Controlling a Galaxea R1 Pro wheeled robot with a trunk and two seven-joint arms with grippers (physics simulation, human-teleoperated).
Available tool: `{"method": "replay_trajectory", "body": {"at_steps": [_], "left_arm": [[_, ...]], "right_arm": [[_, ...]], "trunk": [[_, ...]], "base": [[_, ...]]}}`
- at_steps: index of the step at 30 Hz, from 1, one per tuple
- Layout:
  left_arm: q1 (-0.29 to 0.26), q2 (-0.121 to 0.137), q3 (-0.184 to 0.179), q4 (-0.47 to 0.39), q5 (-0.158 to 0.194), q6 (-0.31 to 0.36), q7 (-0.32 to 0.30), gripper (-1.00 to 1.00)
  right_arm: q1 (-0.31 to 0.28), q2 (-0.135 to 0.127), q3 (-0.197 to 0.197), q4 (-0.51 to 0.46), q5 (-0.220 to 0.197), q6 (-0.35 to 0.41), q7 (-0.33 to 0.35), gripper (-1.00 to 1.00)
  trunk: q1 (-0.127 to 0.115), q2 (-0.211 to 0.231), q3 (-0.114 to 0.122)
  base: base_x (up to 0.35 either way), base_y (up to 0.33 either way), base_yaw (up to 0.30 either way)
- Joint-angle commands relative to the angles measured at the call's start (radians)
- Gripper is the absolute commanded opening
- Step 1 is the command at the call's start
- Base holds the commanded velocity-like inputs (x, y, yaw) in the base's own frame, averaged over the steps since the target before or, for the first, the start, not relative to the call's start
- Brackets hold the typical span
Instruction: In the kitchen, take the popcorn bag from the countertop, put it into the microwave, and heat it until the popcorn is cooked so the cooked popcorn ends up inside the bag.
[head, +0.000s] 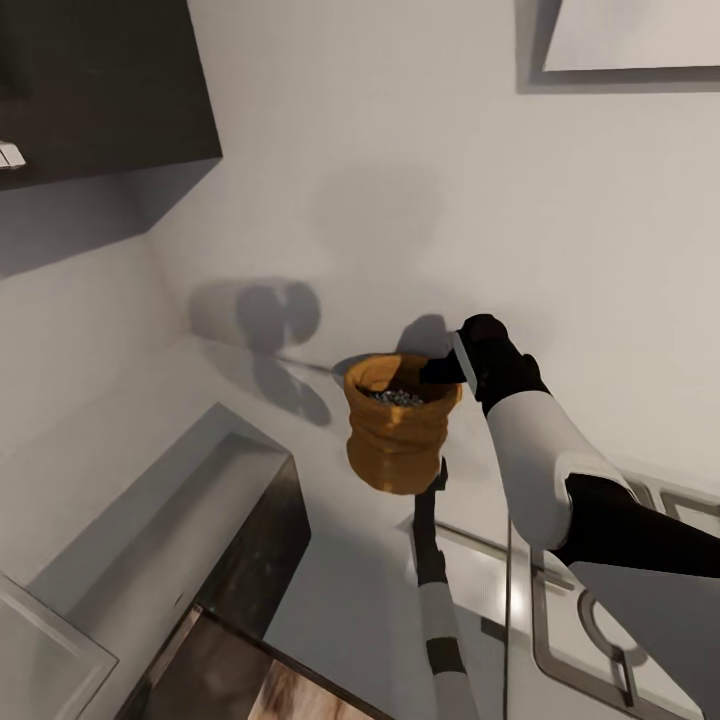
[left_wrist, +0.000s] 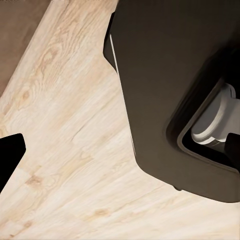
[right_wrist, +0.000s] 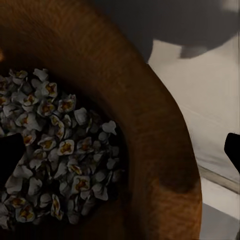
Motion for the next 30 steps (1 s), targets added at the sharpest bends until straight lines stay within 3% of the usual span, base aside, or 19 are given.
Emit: {"method": "replay_trajectory", "body": {"at_steps": [1,15,30], "left_arm": [[0.0,0.0,0.002,-0.001,0.004,-0.003,0.002,1.0],[0.0,0.001,0.002,-0.001,0.005,-0.003,0.002,1.0],[0.0,0.0,0.002,-0.001,0.005,-0.003,0.002,1.0]], "right_arm": [[-0.001,0.001,-0.006,-0.001,0.011,0.003,0.01,1.0],[0.0,-0.007,-0.002,-0.001,0.013,0.003,0.011,1.0],[0.045,-0.008,-0.003,0.002,0.01,0.003,0.009,1.0]], "trunk": [[0.001,-0.002,-0.002],[0.001,-0.002,-0.002],[0.001,-0.002,-0.002]], "base": [[0.088,0.0,0.0],[0.038,0.0,0.0],[0.0,0.0,0.0]]}}
